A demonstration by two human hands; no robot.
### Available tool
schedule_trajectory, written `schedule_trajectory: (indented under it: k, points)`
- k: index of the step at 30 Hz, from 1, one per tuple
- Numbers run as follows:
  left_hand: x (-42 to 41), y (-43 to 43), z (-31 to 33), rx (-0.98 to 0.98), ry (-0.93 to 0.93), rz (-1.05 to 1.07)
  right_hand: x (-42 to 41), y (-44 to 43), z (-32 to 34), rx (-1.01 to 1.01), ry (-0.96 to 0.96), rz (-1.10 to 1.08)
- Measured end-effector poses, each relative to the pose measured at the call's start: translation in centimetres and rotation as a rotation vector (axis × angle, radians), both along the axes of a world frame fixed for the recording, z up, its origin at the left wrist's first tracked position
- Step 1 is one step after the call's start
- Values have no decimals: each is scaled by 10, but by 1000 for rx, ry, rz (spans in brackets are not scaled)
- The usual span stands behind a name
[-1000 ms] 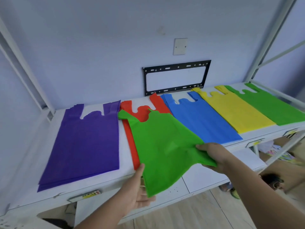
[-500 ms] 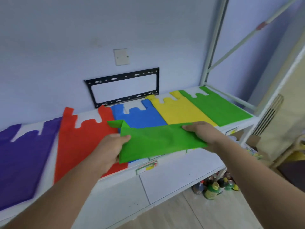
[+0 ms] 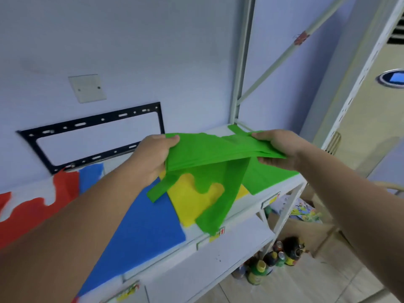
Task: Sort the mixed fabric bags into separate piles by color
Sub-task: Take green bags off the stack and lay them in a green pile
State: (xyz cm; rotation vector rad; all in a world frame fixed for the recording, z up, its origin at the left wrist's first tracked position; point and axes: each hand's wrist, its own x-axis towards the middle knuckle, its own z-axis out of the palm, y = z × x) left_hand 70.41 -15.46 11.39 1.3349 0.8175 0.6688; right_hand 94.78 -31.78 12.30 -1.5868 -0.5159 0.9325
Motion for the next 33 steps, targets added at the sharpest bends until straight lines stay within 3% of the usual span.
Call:
schedule_trajectory:
  k: [5, 9, 16, 20, 26, 29, 33]
  points:
    - [115, 73, 12, 101, -16, 3, 105, 64, 28, 21, -82, -48]
    - [191, 120, 34, 218, -35, -6, 170, 96, 58, 163, -85, -39]
    - [250, 111, 64, 387, -77, 25, 241, 105, 80, 231, -186, -2]
    - [258, 80, 14, 345, 36, 44, 266, 92, 32, 106, -234, 46]
    - [255, 17, -118, 41, 420, -42, 279, 58, -101, -342, -392, 127]
    - [255, -12, -151, -148, 564, -72, 280, 48, -144, -567, -617, 214]
    - [259, -11, -172, -131, 632, -33, 284, 38, -171, -620, -624, 175]
